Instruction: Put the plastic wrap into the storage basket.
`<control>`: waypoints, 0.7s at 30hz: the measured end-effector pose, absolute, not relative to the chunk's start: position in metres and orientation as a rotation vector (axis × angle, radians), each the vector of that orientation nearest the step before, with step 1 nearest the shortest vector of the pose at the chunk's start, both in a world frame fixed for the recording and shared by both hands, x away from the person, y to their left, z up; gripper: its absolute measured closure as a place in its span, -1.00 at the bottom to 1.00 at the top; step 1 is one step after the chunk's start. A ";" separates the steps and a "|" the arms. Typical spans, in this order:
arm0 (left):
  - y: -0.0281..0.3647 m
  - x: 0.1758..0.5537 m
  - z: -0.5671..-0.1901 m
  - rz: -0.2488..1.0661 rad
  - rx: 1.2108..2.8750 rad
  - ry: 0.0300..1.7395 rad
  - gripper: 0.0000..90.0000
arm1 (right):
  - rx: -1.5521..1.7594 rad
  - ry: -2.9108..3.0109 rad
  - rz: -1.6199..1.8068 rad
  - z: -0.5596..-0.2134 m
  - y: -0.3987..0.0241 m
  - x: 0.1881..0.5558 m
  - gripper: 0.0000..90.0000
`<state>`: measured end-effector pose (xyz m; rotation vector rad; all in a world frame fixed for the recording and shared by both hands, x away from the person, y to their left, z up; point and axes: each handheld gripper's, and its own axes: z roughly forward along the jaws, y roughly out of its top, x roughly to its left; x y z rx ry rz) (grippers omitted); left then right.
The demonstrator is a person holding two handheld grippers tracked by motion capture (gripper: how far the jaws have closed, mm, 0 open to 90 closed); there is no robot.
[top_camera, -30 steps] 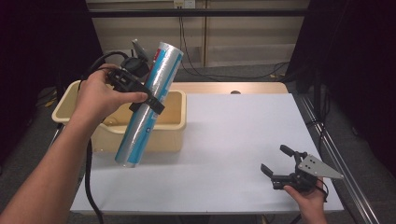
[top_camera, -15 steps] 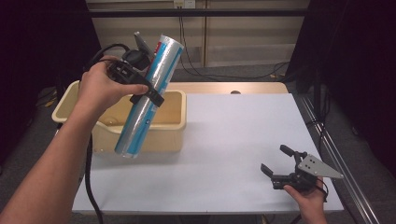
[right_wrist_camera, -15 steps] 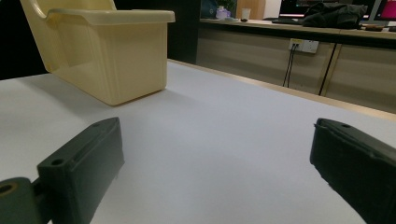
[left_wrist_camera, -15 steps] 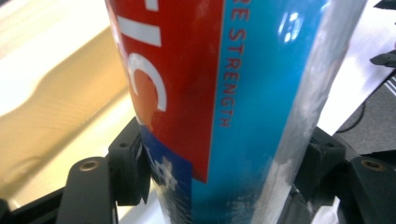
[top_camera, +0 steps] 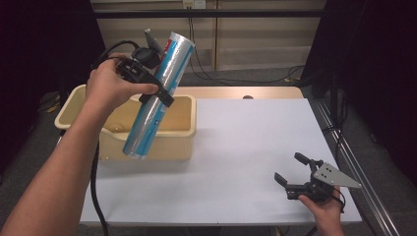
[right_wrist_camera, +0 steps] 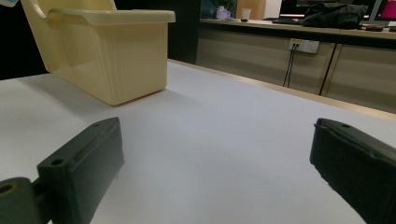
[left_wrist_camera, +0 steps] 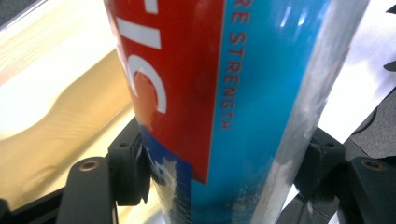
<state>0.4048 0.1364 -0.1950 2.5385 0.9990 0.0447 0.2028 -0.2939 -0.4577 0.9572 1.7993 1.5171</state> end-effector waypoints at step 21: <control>0.130 0.424 -0.176 0.132 2.581 1.003 -0.28 | 0.971 1.788 1.523 -0.459 -0.298 0.203 -0.95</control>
